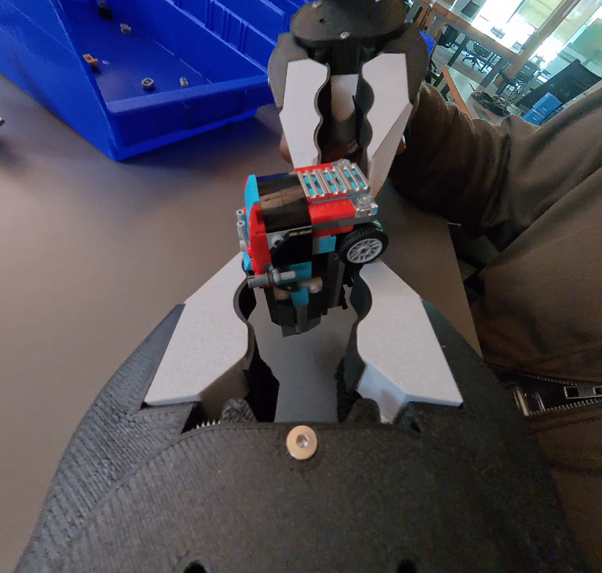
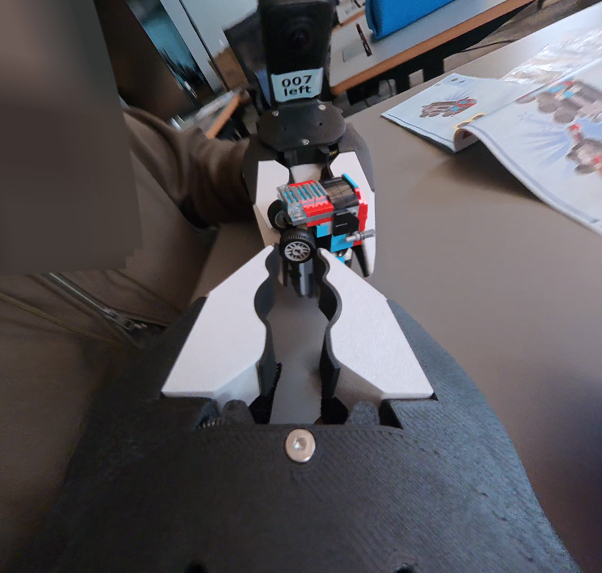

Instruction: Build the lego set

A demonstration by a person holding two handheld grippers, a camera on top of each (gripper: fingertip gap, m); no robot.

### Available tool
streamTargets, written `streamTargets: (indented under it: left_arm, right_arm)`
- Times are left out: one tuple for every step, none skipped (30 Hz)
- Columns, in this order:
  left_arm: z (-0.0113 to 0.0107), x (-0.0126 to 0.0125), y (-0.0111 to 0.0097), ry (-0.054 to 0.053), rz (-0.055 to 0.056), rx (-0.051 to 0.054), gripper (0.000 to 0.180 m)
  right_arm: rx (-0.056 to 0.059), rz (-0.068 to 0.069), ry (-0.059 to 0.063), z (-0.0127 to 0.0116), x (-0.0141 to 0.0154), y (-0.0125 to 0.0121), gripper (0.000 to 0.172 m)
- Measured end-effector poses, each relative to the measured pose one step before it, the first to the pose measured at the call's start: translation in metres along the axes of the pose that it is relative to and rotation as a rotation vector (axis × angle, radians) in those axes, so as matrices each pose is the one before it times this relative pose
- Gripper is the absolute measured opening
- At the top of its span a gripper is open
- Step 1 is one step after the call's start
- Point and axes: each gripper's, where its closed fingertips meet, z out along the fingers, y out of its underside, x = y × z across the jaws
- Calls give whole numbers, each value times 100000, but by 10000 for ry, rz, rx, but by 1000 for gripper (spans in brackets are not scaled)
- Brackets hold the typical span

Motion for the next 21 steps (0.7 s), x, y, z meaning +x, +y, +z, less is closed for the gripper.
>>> streamTargets:
  left_arm:
    - [50,30,170,73,-120,-84,58]
    - [55,36,191,84,-128,-93,58]
    - [63,63,175,96,-118,-76,58]
    - [86,190,174,183,-149,-75,58]
    - [80,276,114,240,-180,-50,58]
    - [88,254,131,219,-189,-50,58]
    - [69,145,83,142,-182,-30,58]
    - [22,27,19,55,-124,1,58]
    - [-20,31,34,63,-99,-12,58]
    - [-13,70,49,100,-137,-21,58]
    - [-14,52,41,103,-150,0,58]
    - [-18,50,26,97,-143,8,58]
    - [6,127,39,145,-138,-8,58]
    - [-1,117,18,147,-174,21,58]
    - [11,106,5,131,-158,27,58]
    - [8,119,0,125,-118,18,58]
    - [57,189,-38,143,-106,34,58]
    - [24,-102,272,-39,-85,-138,58]
    - [-79,-124,51,-42,-64,-52,58]
    - [-105,-36,-107,-16,-40,43,58]
    - [-96,-28,-62,-17,7,6,58]
  right_arm:
    - [-154,-332,170,-60,88,147,21]
    - [-171,-312,155,-23,64,171,21]
    - [-157,-314,134,-8,22,163,21]
    - [-123,-343,80,-5,-97,109,21]
    - [-85,-389,34,-17,-165,96,21]
    - [-64,-384,21,-31,-183,56,21]
    - [-52,-336,50,-57,-138,14,21]
    - [-35,-287,96,-45,-5,8,21]
    - [-20,-278,111,-21,22,3,21]
    - [-20,-281,102,-2,0,19,21]
    - [-14,-279,107,43,73,10,21]
    - [-6,-265,103,67,72,5,21]
    - [6,-259,79,45,-6,4,21]
    - [1,-263,86,41,-1,-8,21]
    - [-37,-260,109,40,24,-6,21]
    - [-115,-257,111,88,24,53,21]
    - [-245,-289,100,215,-25,217,21]
    - [-294,-316,114,226,-59,253,20]
    - [-226,-286,167,99,53,128,20]
    - [-113,-147,173,24,143,-26,20]
    - [-50,-20,93,18,117,-65,20]
